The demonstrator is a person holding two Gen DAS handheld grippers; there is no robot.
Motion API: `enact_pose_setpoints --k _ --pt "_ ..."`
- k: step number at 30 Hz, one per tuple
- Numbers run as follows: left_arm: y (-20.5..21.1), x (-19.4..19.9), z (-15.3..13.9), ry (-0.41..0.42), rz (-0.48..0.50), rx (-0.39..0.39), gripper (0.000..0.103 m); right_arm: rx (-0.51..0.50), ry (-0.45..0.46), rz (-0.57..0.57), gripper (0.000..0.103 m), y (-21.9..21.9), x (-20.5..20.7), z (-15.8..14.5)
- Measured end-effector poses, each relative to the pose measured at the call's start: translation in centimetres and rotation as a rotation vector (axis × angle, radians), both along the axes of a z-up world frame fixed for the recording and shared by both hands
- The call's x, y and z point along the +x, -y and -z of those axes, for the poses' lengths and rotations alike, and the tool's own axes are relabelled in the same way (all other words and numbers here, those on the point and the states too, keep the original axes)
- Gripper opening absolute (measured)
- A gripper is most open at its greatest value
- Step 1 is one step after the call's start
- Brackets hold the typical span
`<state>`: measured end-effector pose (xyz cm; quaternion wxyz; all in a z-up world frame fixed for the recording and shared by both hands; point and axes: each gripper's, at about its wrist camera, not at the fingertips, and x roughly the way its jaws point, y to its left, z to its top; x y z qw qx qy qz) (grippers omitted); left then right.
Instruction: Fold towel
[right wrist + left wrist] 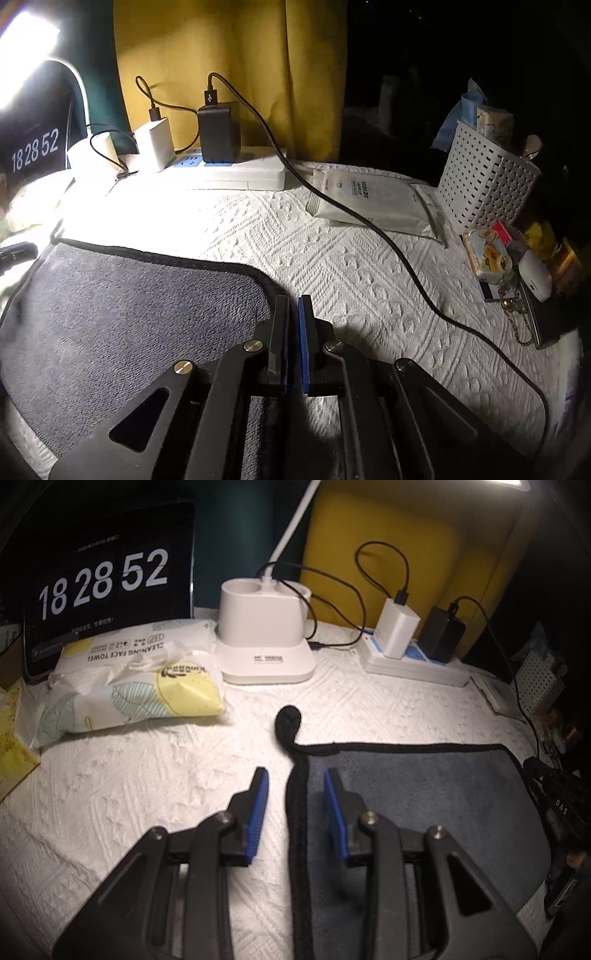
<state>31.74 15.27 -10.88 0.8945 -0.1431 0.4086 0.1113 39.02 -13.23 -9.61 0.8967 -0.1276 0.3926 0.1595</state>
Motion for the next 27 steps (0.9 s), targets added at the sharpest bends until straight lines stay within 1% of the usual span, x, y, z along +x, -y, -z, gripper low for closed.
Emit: enact_pose_setpoints --k 7,11,25,27 --pt "0.7 -1.7 -1.0 0.017 0.01 0.002 0.033 -0.007 0.017 -0.01 0.008 -0.3 -1.6 -1.3" --pt "1.1 -2.6 -1.5 0.023 0.019 0.004 0.033 -0.001 0.014 -0.016 0.016 -0.4 -2.6 -1.9" --pt "2.4 -5.5 -2.3 0.041 0.04 0.012 0.033 0.007 0.004 -0.019 0.017 -0.4 -6.0 -2.6" --pt "2.6 -5.9 -2.5 0.045 0.045 0.014 0.033 0.006 0.007 -0.019 0.017 -0.4 -6.0 -2.6"
